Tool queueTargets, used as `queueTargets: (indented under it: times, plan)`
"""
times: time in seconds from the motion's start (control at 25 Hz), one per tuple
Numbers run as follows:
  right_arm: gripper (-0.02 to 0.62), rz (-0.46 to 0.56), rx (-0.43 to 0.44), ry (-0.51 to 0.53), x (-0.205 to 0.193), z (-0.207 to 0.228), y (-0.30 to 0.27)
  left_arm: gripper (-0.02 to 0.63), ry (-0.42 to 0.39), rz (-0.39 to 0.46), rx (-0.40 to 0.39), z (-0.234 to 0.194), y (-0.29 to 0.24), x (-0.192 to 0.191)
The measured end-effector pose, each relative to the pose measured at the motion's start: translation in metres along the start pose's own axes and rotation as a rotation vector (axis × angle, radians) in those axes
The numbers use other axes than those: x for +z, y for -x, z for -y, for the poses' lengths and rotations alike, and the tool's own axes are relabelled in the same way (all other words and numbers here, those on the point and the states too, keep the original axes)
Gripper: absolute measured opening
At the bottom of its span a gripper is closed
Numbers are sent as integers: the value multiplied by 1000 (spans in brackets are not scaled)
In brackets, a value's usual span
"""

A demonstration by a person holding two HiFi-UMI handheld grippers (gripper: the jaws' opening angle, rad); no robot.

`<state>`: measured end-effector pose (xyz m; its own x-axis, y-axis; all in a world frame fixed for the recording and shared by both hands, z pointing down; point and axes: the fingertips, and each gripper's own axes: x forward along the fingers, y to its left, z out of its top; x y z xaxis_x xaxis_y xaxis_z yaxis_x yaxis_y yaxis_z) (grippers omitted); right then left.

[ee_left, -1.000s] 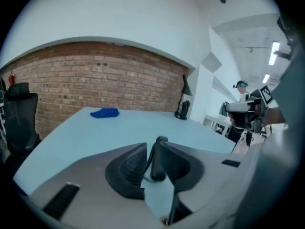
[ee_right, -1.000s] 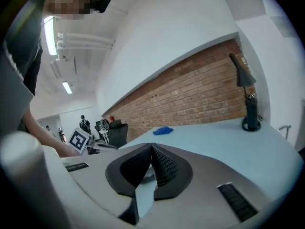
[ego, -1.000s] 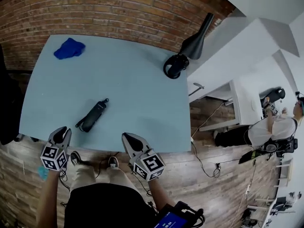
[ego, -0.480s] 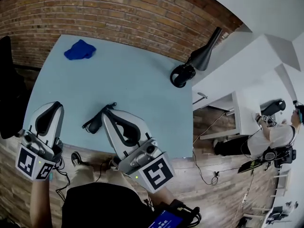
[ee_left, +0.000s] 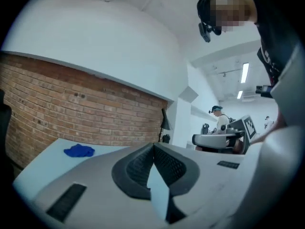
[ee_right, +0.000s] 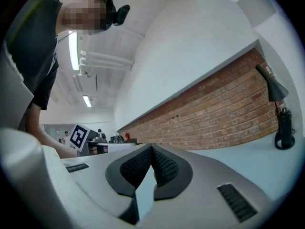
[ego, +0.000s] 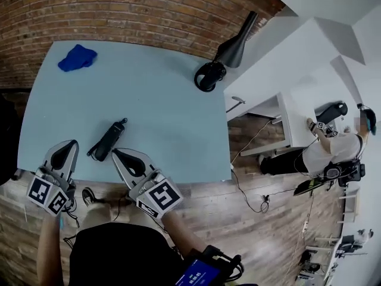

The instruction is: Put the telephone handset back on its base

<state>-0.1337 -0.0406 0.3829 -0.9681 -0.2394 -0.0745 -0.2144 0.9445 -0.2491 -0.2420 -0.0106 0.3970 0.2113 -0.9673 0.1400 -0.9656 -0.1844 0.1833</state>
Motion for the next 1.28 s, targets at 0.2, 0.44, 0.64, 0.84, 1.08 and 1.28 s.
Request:
queueTargets:
  times: [0.2,0.44,0.64,0.84,1.08,1.28]
  plan:
    - [18,-89,-79,-181,-63,29,22,26,13,-149,-3,-4,-21,-79]
    - [18,-150,-110,-230,-97,38,40,26,60,-263,8,-7,-24,-143]
    - [17,-170,-116,-254,-108,42,48,27,81,-314,15,-5,-21,-166]
    - [17,-197,-114,-291,-121,41,53,27,87,-334,23,-4,-19,-176]
    - [17,-221,-96,-319,-130,38,56,26,84,-351,31,-3,-16,-183]
    - [17,-212,-78,-347,-133,36,59,28,82,-364,40,-3,-14,-191]
